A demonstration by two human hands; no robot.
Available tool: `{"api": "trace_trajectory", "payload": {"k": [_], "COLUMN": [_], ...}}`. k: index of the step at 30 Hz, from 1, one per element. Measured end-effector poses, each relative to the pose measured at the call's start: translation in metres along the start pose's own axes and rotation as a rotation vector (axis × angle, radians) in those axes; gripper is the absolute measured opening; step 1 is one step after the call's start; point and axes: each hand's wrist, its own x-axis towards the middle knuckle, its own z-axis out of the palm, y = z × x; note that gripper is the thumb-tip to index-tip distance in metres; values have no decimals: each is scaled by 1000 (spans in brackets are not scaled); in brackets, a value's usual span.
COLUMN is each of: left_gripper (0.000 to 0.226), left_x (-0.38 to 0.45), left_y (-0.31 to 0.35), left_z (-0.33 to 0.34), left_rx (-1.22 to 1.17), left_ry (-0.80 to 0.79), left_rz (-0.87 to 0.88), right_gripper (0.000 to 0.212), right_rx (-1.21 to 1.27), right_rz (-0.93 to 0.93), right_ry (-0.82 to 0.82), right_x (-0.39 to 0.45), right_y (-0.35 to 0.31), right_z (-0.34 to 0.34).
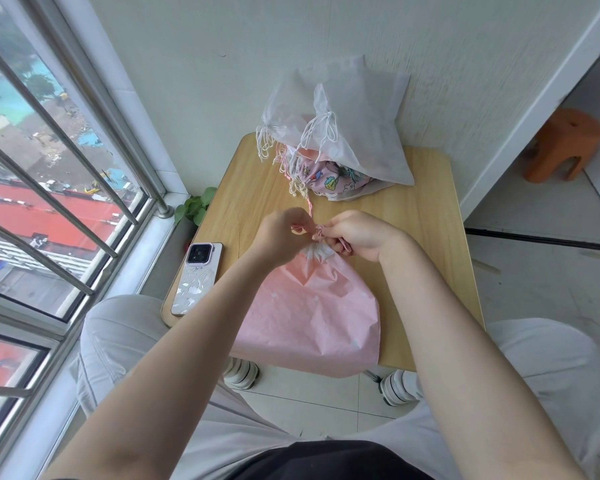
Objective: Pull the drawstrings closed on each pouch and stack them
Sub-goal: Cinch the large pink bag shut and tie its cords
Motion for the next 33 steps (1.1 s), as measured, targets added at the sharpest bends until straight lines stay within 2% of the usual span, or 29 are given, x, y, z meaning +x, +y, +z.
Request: {"api": "trace_trajectory", "payload": {"k": [6, 11, 14, 17, 20, 22, 26, 28, 33], "left_gripper": [6, 18, 17, 16, 24, 30, 33, 36, 38], "left_x": [-2, -1, 2, 2, 5, 10, 14, 13, 18], "left_y": [-1, -1, 2, 8, 5, -1, -16, -22, -25], "left_z": [5, 7, 3, -5, -10, -14, -25, -26, -17], "left_rx": [6, 5, -64, -271, -357, -390, -271, -212, -156], "left_ry": [49, 68, 60, -42, -135, -135, -106, -130, -80], "left_rz": [-14, -47, -141, -293, -370, -389, -399, -407, -405], "right_gripper": [14, 9, 12, 9, 8, 7, 11, 12, 7], "right_rx": [180, 218, 293, 300, 188, 85, -146, -239, -536], "right_rz": [48, 27, 13, -15, -43, -56, -74, -85, -101], "right_ry": [21, 87, 114, 171, 293, 407, 625, 660, 675], "right_x": [3, 5, 2, 0, 2, 4, 9, 14, 20], "right_y": [4, 8, 9, 11, 17, 23, 32, 30, 13], "right_z": [-1, -1, -2, -6, -10, -14, -27, -32, -45]}}
